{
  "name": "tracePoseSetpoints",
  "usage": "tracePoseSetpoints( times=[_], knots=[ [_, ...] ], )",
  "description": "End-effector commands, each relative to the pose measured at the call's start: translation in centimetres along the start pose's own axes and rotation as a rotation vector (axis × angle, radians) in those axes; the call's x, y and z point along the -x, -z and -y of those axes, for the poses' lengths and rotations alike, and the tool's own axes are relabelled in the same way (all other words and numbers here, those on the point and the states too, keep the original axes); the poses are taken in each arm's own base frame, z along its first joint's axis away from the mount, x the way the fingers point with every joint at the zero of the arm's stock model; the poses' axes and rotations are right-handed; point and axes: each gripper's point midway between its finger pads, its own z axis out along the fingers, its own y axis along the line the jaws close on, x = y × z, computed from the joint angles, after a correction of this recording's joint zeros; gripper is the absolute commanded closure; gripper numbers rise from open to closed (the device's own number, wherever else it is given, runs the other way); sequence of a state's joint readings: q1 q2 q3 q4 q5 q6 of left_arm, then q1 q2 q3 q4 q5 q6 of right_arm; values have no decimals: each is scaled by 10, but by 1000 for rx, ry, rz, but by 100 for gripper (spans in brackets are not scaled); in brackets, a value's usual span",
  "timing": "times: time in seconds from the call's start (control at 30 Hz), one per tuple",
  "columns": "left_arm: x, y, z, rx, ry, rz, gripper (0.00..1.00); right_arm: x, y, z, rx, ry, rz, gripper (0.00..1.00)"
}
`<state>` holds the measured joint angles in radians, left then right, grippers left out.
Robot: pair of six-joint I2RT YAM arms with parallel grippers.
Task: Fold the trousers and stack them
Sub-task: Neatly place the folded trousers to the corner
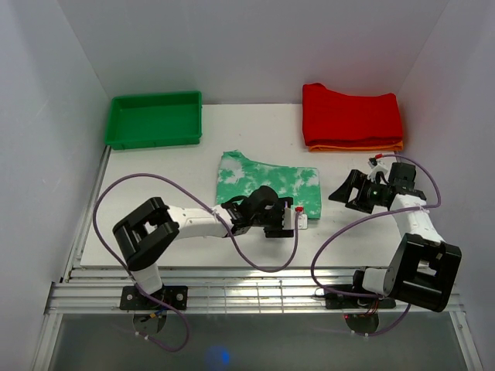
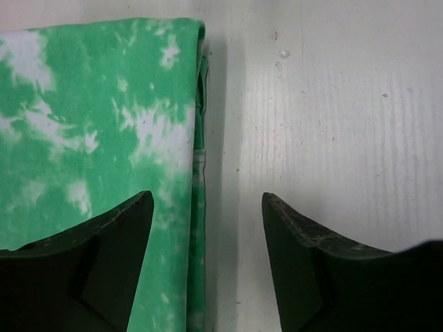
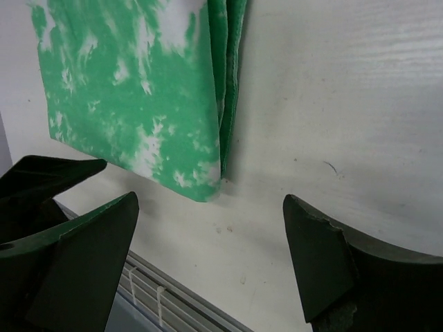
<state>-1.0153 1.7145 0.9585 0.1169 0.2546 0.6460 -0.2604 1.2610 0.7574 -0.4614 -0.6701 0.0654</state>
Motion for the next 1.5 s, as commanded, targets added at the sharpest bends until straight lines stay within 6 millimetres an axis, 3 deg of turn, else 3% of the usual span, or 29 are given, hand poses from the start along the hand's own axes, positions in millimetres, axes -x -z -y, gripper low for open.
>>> tracePoseSetpoints(
  times=[0.0,0.17,0.27,0.53,0.77,0.8,0.9,1.1,1.13,1.2,1.23,1.47],
  knots=[
    [6,-8,-14,125,-43,-24,27,2,-7,-3,53,-139,54,10],
    [-2,-26,-14,161,-72,-57,30,-25,-22,1,95,-314,43,10],
    [-6,-32,-15,178,-104,-64,35,-25,-27,1,123,-395,77,10],
    [-43,-50,-12,208,-162,-170,47,-29,-32,-4,186,-454,79,10],
    [-49,-56,-4,177,-142,-172,78,-31,-35,0,184,-461,90,10],
    [-47,-56,-4,172,-138,-163,87,-31,-36,0,186,-458,86,10],
    [-40,-52,-3,162,-129,-144,100,-28,-36,0,191,-454,85,10],
    [-10,-39,-10,159,-106,-75,100,-27,-35,-5,218,-441,78,10],
    [-9,-36,-16,195,-89,-92,70,-26,-34,-7,228,-431,82,10],
    [7,-28,-28,225,-90,-65,49,-26,-32,-10,241,-427,85,10],
    [10,-25,-29,226,-96,-62,45,-24,-31,-12,253,-412,92,10],
    [30,-20,-40,227,-128,-40,43,-18,-24,-21,283,-374,119,10]
  ],
)
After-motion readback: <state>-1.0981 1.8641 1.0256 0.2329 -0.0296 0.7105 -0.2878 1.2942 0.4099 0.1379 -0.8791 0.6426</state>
